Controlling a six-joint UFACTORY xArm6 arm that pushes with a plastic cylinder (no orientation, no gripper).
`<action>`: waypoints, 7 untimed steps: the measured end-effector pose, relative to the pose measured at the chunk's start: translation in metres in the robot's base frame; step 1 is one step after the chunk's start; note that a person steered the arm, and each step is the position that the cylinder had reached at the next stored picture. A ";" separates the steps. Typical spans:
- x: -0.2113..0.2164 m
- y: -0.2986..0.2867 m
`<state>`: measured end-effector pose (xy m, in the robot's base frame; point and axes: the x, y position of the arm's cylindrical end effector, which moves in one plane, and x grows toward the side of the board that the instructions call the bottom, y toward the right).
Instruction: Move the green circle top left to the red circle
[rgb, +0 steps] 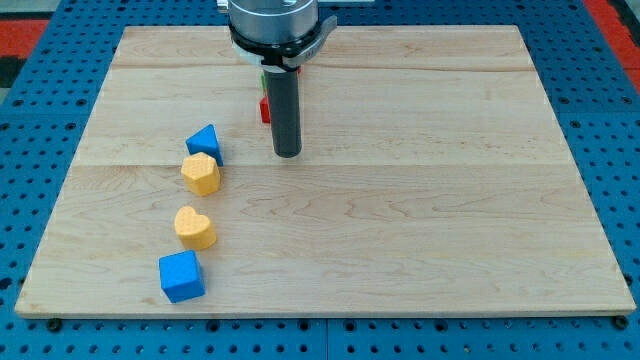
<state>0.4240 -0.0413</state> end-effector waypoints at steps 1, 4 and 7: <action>0.000 0.000; -0.066 0.070; -0.230 0.098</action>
<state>0.1939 0.0570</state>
